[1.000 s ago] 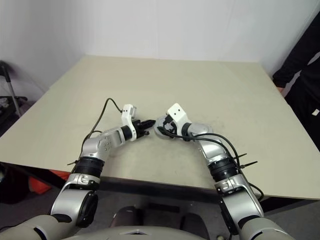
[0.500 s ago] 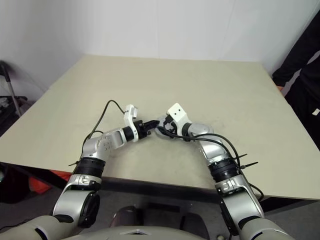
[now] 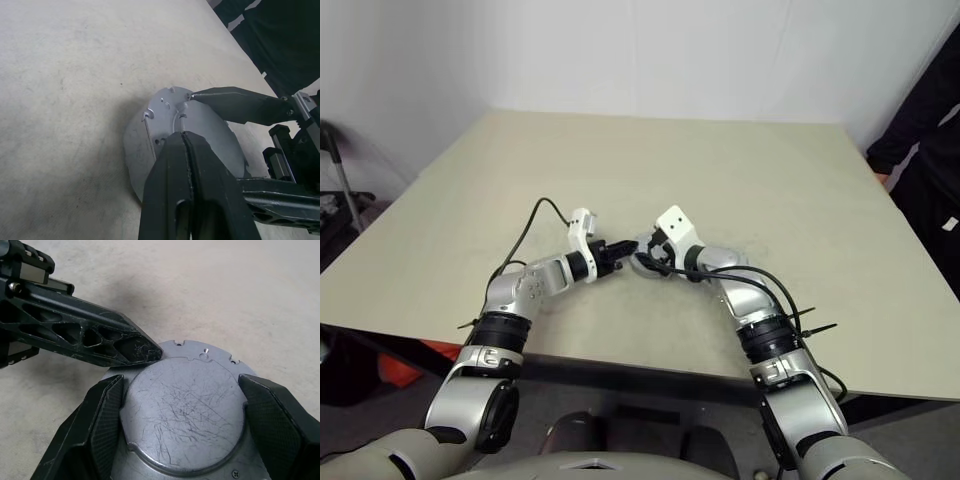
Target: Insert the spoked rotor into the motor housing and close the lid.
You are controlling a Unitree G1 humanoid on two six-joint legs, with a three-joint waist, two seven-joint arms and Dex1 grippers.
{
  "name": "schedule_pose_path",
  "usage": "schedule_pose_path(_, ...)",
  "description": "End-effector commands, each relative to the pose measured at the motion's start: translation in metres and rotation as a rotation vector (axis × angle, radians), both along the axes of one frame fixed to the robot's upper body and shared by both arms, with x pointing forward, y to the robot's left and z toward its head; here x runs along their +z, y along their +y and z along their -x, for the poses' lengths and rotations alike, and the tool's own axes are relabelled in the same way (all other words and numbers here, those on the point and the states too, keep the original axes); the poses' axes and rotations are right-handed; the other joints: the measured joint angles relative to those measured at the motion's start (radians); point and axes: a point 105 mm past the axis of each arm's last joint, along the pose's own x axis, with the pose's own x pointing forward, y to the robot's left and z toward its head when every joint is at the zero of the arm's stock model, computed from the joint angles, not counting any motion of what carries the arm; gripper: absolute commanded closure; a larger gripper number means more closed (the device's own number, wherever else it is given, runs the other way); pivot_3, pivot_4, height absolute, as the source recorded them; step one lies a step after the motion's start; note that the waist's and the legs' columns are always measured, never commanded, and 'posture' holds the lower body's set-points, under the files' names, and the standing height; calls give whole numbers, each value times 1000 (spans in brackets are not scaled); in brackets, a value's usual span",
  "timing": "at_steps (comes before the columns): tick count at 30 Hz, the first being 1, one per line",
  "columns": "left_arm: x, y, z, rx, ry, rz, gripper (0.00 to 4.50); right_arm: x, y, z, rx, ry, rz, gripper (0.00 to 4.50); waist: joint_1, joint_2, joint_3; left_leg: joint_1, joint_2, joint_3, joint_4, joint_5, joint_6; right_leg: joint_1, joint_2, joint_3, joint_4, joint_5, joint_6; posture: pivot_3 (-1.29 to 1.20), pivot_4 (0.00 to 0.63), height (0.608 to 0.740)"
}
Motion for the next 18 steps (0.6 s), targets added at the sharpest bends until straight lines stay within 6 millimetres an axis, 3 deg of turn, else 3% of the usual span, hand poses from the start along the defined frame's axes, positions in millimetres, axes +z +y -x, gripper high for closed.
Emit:
schedule_pose_path(1, -1, -4, 2, -20, 1, -15, 4479, 9, 6, 14, 69, 34, -65, 1299, 4, 0, 0, -2, 0, 0, 0, 0, 0, -1, 0, 0, -1, 0, 0, 0, 0, 740)
schedule_pose_path(2, -1, -4, 2, -21, -2, -13, 4479, 16, 9, 17, 89, 43, -102, 1299, 4, 0, 0, -3, -1, 0, 0, -1, 1, -1, 0, 0, -1, 0, 0, 0, 0, 740)
schedule_pose_path(6, 1, -3, 1, -23, -5, -9, 4500, 31, 10, 17, 102, -22, -75, 38, 0, 0, 1, -7, -1, 0, -1, -1, 2, -3, 0, 0, -5, 2, -4, 0, 0, 740)
schedule_pose_path(11, 3, -5, 1, -36, -8, -3, 4500, 37, 9, 12, 76, -52, -77, 38, 0, 0, 1, -12, -2, 0, -1, -2, 2, -7, 0, -1, -6, 2, -4, 0, 0, 740)
schedule_pose_path(18, 5, -8, 5, -78, -8, 11, 4500, 63, 1, -1, -18, -39, -212, 38, 0, 1, 1, -11, -1, 0, 0, 0, 0, -7, 0, -1, -4, 3, -5, 0, 0, 740)
